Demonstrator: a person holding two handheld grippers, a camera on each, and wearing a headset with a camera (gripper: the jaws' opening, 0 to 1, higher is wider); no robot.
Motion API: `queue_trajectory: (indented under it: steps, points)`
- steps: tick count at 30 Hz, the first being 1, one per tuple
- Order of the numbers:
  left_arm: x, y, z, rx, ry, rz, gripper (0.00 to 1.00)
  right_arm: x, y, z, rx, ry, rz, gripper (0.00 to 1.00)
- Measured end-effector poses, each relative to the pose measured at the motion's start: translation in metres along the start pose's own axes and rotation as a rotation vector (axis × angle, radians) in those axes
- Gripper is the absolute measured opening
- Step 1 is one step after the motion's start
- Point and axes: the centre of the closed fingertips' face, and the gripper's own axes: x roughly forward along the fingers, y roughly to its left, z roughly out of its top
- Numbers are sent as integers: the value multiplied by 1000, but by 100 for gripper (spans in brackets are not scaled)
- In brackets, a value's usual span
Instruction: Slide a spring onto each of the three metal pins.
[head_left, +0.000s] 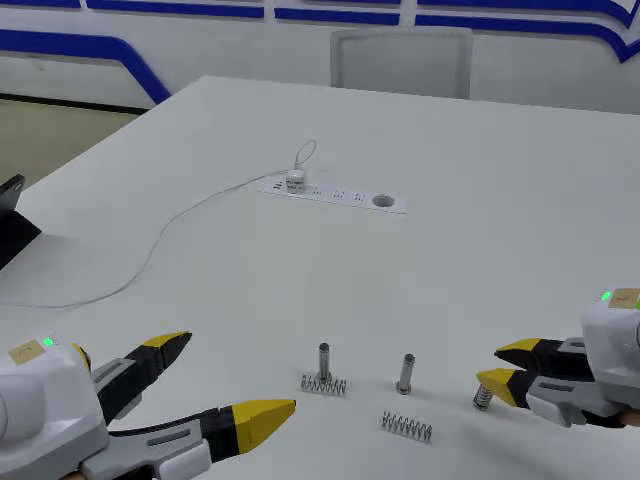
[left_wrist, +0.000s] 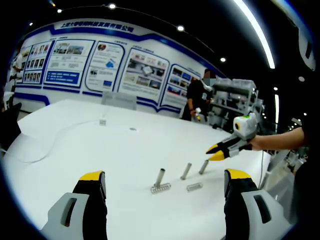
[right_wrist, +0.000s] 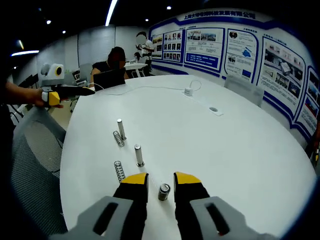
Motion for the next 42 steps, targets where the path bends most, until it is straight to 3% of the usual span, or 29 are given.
queue_trajectory:
  steps: [4,7,21,33,42]
  points:
    - [0,0,-1,3,5,0,100,3,16,15,-13,-35,51,21]
    - [1,0,0,1,2,-3,100,10,28,14,-40,-26,89,21]
    - [1,4,-4,-10,14,-2,100,48,67,-35,-29,96,215,21]
    - [0,7,-5,-23,14,7,100,65,75,-52,-85,159,267,17]
    - [1,7,-10,-24,36,1,100,67,80,-53,-109,139,276,12]
